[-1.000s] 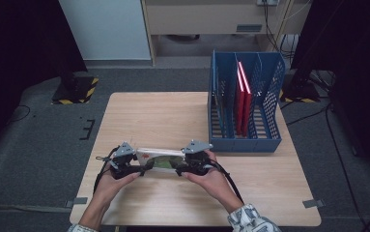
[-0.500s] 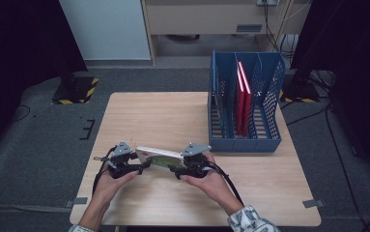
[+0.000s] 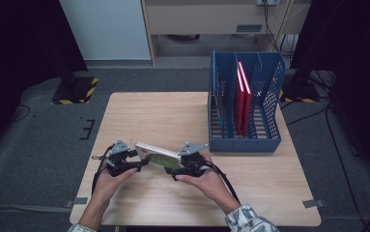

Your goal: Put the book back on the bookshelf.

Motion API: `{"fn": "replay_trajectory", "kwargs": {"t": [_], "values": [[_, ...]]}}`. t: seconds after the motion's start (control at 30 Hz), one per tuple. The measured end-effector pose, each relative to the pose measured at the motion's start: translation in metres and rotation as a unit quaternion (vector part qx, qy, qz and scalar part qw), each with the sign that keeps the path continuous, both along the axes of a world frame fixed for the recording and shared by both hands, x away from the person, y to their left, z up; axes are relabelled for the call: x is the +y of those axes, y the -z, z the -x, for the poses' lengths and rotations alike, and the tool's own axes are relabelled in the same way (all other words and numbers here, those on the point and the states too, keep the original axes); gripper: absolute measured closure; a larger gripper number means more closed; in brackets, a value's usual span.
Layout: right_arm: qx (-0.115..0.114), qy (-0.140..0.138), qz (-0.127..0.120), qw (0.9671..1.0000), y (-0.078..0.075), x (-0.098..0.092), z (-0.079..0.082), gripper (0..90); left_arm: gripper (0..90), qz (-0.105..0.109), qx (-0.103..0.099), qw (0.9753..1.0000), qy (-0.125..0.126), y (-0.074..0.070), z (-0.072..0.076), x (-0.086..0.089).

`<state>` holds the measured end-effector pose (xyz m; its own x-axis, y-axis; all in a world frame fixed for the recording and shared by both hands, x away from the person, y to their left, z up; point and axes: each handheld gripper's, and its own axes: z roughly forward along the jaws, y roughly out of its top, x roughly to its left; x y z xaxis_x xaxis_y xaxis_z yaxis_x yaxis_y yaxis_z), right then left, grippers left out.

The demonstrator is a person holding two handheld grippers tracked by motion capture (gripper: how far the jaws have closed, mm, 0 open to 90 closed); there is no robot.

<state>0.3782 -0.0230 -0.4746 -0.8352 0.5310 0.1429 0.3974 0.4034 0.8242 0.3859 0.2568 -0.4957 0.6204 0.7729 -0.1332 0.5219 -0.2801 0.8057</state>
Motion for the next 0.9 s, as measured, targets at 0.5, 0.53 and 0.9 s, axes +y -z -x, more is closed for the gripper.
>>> {"fn": "replay_trajectory", "kwargs": {"t": [0.5, 0.53, 0.9], "values": [[-0.003, -0.011, -0.009, 0.9999, 0.001, 0.006, -0.014, 43.7, 27.2, -0.009, 0.005, 0.9999, -0.001, 0.001, 0.0, 0.001], [-0.001, -0.011, -0.009, 0.9999, 0.001, 0.006, -0.015, 43.3, 25.5, -0.012, 0.005, 0.9999, -0.001, 0.001, 0.001, 0.001], [0.001, -0.015, -0.003, 0.9999, 0.004, 0.007, -0.019, 41.5, 11.5, -0.016, 0.009, 0.9998, -0.01, 0.002, 0.002, 0.001]]}}
